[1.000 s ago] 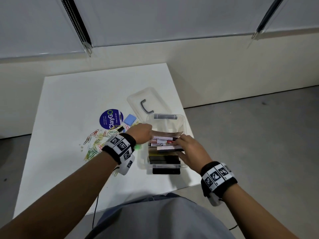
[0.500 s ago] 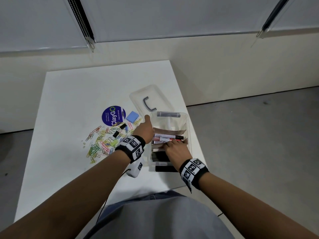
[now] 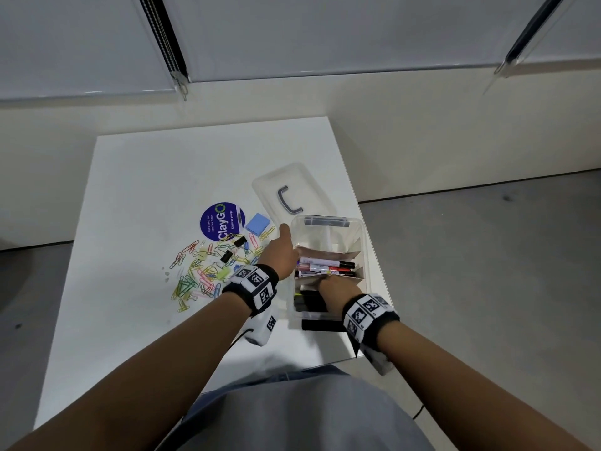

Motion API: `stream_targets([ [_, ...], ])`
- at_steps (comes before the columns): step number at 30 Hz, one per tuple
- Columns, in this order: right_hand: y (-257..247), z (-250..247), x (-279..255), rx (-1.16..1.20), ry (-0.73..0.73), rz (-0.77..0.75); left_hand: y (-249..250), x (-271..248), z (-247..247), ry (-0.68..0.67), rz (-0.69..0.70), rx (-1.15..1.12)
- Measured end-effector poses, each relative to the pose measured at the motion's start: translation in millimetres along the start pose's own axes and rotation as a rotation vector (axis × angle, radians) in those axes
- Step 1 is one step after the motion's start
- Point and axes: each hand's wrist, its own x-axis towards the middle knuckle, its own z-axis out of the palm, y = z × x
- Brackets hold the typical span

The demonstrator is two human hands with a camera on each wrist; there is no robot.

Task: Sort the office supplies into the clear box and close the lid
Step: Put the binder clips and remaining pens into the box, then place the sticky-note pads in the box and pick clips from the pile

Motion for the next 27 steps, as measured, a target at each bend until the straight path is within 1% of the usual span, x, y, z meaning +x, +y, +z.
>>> stream_targets([
  [2,5,-6,3,0.037,-0.063,-0.002,-15,1,-10,-0.032,-0.032,-0.099],
  [3,5,-10,4,0.058,-0.089,-0.004,-26,1,-17,-0.017,-0.065,-0.122],
  [4,1,-16,5,0.082,-0.087,-0.010,-42,4,-26,0.020,-0.072,-0.077],
  [6,-17,-30,9,0.158,0.027,-0.035,-79,12,-42,0.077,-0.106,0.065],
  [8,-47,-43,18,0.284,0.156,-0.063,-110,22,-54,0.071,-0.111,0.242],
  [9,-66,-46,24,0.346,0.181,-0.067,-118,26,-58,0.070,-0.100,0.278],
  [11,-99,-42,42,0.444,0.151,-0.022,-117,33,-64,0.063,-0.077,0.278],
  [13,-121,-29,64,0.505,0.105,0.093,-108,41,-67,0.024,-0.006,0.310],
  [15,-130,-16,84,0.529,0.075,0.224,-102,53,-68,-0.037,0.062,0.384],
  [17,-133,-6,101,0.549,0.052,0.299,-96,66,-67,-0.096,0.105,0.472],
  [19,-136,3,114,0.571,0.049,0.326,-90,77,-65,-0.137,0.137,0.559],
  [23,-142,17,123,0.605,0.104,0.373,-94,94,-58,-0.180,0.155,0.701],
  [25,-141,21,121,0.593,0.131,0.378,-98,97,-53,-0.156,0.186,0.737],
  [27,-137,19,118,0.603,0.109,0.364,-101,95,-52,-0.066,0.236,0.775],
])
